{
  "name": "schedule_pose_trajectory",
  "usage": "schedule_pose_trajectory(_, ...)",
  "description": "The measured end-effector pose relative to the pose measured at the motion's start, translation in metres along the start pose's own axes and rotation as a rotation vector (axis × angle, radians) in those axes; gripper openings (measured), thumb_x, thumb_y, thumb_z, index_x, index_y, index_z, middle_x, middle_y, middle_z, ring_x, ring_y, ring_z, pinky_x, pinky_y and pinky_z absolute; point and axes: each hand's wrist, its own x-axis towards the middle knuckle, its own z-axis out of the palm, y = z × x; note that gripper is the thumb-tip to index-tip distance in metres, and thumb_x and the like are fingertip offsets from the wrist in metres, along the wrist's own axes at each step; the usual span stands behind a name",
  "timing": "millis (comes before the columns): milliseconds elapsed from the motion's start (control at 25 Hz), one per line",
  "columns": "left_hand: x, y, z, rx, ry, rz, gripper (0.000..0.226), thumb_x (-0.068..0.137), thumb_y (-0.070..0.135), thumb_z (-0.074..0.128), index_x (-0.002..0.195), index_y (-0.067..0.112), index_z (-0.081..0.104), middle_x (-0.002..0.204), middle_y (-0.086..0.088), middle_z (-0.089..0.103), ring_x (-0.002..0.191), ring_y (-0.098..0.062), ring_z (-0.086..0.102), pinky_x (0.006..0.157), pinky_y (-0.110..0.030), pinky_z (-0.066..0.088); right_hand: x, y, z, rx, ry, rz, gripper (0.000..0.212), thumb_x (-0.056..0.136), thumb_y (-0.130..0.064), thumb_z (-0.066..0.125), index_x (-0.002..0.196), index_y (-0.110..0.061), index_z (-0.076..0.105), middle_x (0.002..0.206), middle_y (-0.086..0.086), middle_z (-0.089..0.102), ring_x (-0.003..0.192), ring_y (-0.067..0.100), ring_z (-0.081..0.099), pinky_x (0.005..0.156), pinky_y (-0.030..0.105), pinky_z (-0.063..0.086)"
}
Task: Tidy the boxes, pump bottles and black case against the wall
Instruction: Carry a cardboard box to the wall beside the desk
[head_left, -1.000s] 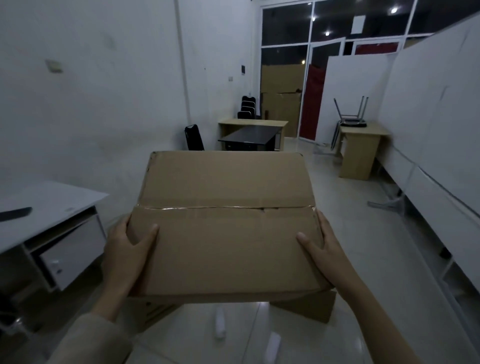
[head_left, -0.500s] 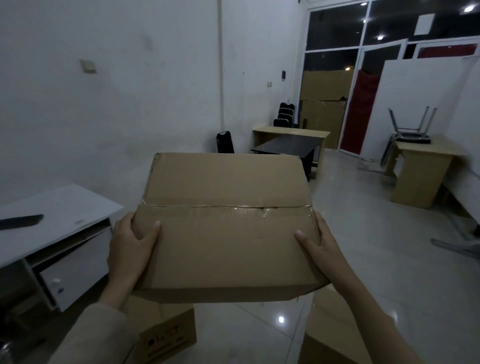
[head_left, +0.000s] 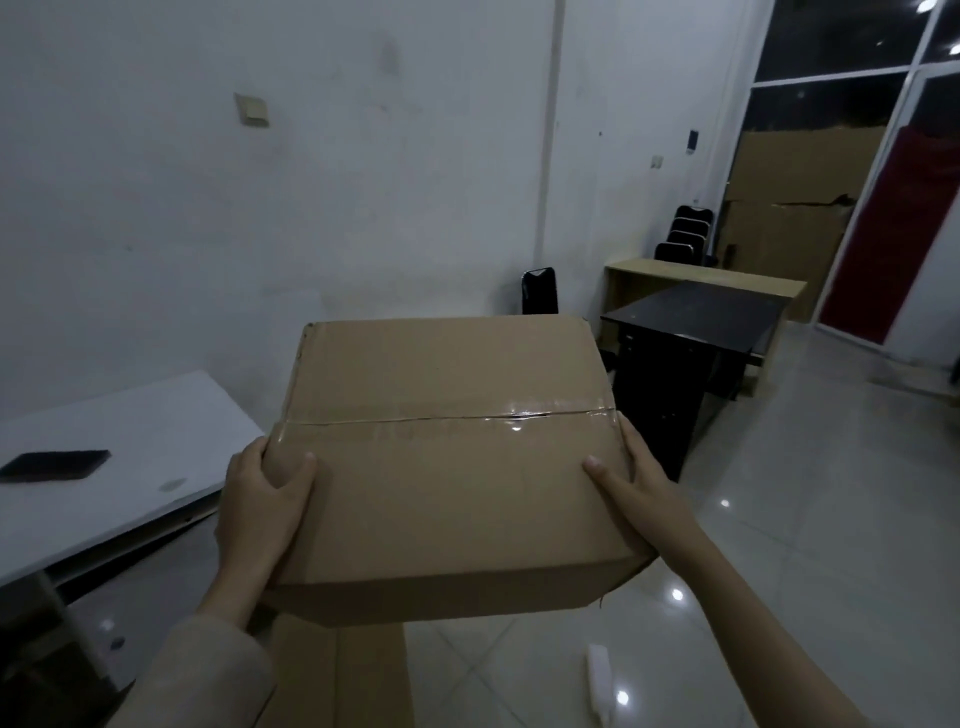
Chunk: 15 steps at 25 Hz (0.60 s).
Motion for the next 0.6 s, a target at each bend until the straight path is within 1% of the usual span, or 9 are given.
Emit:
schedule_pose_trajectory(80,0.055,-0.011,0.030,0.002,0.017,-0.011,0.063,0.080,0.048,0.052,0.132,0.014,0.043,0.128,-0.013,0.050,0.110,-0.032,0.052,0.088,-0.043,0.043,0.067,0.006,0.020,0.026,-0.031,0.012,0.072,0.090,-0.028,0.054,0.148,-0.026,0.012,0.152,0.000,0.027,0.133,0.019,0.037,0.101,0.031,0.036)
schedule_pose_trajectory(160,0.115,-0.017,0.056,0.016,0.027,-0.034,0.064,0.079,0.048,0.051,0.132,0.013,0.043,0.130,-0.013,0.050,0.112,-0.032,0.052,0.089,-0.043,0.043,0.136,0.009,0.042,0.037,-0.062,0.013,0.072,0.090,-0.028,0.054,0.148,-0.026,0.012,0.153,0.000,0.025,0.134,0.020,0.036,0.104,0.034,0.036)
schedule_pose_trajectory(240,0.165,-0.019,0.080,0.034,0.049,-0.059,0.070,0.074,0.051,0.047,0.134,0.015,0.042,0.133,-0.012,0.049,0.114,-0.033,0.052,0.093,-0.046,0.043,0.196,0.012,0.060,0.048,-0.073,0.024,0.072,0.090,-0.027,0.054,0.147,-0.026,0.012,0.154,0.001,0.024,0.136,0.020,0.034,0.104,0.033,0.034)
schedule_pose_trajectory(400,0.244,-0.031,0.129,0.054,0.059,-0.082,0.068,0.075,0.048,0.048,0.134,0.014,0.043,0.134,-0.013,0.049,0.115,-0.035,0.052,0.095,-0.049,0.041,0.295,0.032,0.087,0.052,-0.085,0.056,0.071,0.090,-0.025,0.055,0.147,-0.027,0.012,0.154,0.002,0.022,0.137,0.022,0.032,0.104,0.033,0.033)
schedule_pose_trajectory(480,0.276,-0.045,0.154,0.048,0.059,-0.100,0.072,0.072,0.049,0.046,0.134,0.013,0.043,0.134,-0.013,0.049,0.115,-0.035,0.052,0.095,-0.049,0.042,0.343,0.044,0.101,0.045,-0.115,0.049,0.071,0.090,-0.024,0.055,0.147,-0.025,0.013,0.154,0.002,0.023,0.137,0.022,0.031,0.100,0.029,0.032)
schedule_pose_trajectory(560,0.310,-0.063,0.182,0.052,0.079,-0.144,0.065,0.079,0.046,0.051,0.135,0.014,0.043,0.134,-0.013,0.050,0.115,-0.034,0.052,0.095,-0.048,0.042,0.395,0.060,0.119,0.041,-0.153,0.039,0.071,0.090,-0.022,0.055,0.147,-0.023,0.014,0.153,0.002,0.025,0.137,0.021,0.032,0.098,0.026,0.030)
schedule_pose_trajectory(600,0.326,-0.071,0.196,0.054,0.092,-0.167,0.058,0.084,0.040,0.054,0.135,0.014,0.043,0.134,-0.013,0.050,0.115,-0.034,0.051,0.095,-0.046,0.042,0.419,0.068,0.127,0.042,-0.178,0.033,0.070,0.090,-0.022,0.056,0.147,-0.022,0.015,0.153,0.002,0.025,0.137,0.021,0.032,0.099,0.026,0.030)
